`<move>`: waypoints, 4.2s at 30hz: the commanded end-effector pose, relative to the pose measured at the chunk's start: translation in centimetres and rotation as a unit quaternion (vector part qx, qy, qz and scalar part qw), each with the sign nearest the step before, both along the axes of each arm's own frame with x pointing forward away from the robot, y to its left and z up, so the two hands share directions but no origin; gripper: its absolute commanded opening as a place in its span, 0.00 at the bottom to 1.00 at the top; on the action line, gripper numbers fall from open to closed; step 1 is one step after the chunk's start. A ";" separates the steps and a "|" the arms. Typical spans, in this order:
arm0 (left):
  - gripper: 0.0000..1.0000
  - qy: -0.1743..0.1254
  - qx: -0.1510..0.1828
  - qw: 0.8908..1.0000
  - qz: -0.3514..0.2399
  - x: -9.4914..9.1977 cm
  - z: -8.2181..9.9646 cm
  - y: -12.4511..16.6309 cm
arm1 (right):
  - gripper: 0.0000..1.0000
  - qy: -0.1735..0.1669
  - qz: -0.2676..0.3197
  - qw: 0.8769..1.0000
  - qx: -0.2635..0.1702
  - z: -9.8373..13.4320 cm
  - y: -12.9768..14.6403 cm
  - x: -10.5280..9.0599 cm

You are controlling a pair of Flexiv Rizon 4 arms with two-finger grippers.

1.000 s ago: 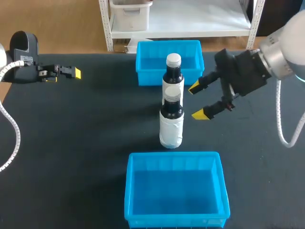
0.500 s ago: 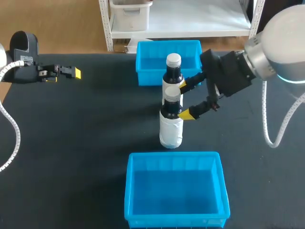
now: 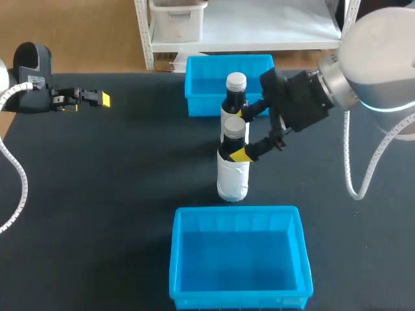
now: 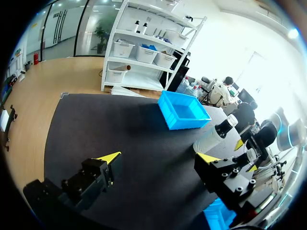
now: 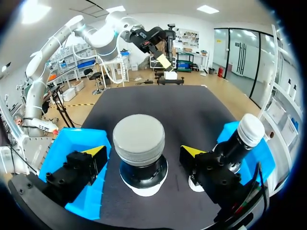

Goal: Pick up the bottle, and place it in the far bin if it is heavy, or in the near bin if it is light.

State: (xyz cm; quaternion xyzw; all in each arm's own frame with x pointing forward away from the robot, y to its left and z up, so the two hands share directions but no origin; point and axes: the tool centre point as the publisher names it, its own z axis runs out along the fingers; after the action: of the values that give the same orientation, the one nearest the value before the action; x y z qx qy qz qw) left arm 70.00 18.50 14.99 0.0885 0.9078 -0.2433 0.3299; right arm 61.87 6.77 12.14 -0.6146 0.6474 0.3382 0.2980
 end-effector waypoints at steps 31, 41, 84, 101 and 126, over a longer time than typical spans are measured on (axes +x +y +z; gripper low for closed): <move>1.00 0.000 0.000 1.000 0.000 0.0 0.0 0.0 | 0.69 0.011 0.011 1.000 0.026 -0.6 0.9 0.5; 1.00 0.000 0.000 1.000 0.000 0.0 0.0 0.0 | 0.74 0.009 0.011 1.000 0.028 -0.4 1.0 0.5; 1.00 0.000 0.000 1.000 0.000 0.0 0.0 0.0 | 0.00 -0.004 0.018 0.999 0.036 0.4 0.8 0.2; 1.00 0.000 0.000 1.000 0.000 0.0 0.0 0.0 | 0.00 -0.044 0.001 0.999 0.003 6.1 -3.2 0.2; 1.00 0.000 0.000 1.000 0.000 0.0 0.0 0.0 | 0.00 -0.034 -0.056 0.998 -0.004 10.4 -16.4 7.7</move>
State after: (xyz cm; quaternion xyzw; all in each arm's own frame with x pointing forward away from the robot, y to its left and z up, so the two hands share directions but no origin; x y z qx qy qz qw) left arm 70.00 18.49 14.99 0.0885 0.9078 -0.2433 0.3299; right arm 68.30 -8.64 21.85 -0.5861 0.6761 0.2856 0.3432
